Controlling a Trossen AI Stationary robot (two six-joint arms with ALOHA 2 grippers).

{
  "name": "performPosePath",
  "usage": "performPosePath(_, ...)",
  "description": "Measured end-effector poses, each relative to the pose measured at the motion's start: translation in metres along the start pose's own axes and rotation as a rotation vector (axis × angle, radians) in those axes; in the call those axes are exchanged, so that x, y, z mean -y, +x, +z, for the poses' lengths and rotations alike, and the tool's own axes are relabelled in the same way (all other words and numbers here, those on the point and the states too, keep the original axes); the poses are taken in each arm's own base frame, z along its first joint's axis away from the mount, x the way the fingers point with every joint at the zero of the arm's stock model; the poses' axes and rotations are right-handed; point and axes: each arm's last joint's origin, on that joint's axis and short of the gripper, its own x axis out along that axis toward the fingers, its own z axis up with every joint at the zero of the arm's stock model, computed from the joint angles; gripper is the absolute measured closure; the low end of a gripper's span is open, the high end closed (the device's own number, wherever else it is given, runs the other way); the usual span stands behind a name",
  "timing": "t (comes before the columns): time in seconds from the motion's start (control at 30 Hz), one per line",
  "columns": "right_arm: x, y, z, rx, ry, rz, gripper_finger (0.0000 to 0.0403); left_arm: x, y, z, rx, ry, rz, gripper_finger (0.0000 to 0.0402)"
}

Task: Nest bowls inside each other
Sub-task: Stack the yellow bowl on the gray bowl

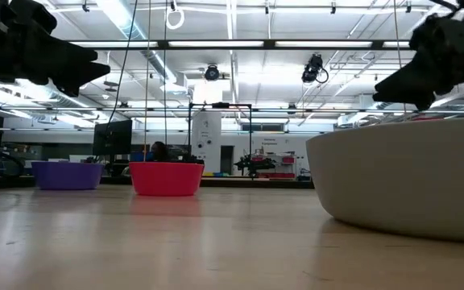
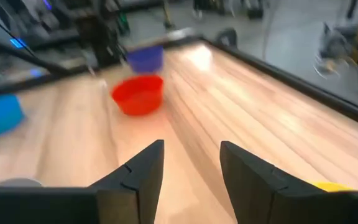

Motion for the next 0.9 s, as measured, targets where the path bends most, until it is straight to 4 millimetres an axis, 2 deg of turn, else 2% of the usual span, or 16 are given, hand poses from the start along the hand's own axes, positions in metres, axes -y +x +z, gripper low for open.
performPosePath(0.2, -0.008, 0.006, 0.045, -0.21, -0.064, -0.092, 0.0239, 0.001, 0.003, -0.005, -0.054, 0.023, 0.015, 0.018)
performPosePath(0.33, -0.007, 0.02, 0.059, -0.397, -0.074, -0.16, 0.0239, 0.001, 0.006, -0.009, -0.097, 0.037, 0.034, 0.018)
performPosePath(0.6, 0.013, 0.066, 0.04, -0.708, -0.031, -0.225, 0.0239, 0.001, 0.009, -0.012, -0.135, 0.066, 0.054, 0.018)
performPosePath(0.9, 0.037, 0.085, 0.03, -0.819, 0.009, -0.272, 0.0238, 0.001, 0.009, -0.012, -0.133, 0.072, 0.073, 0.018)
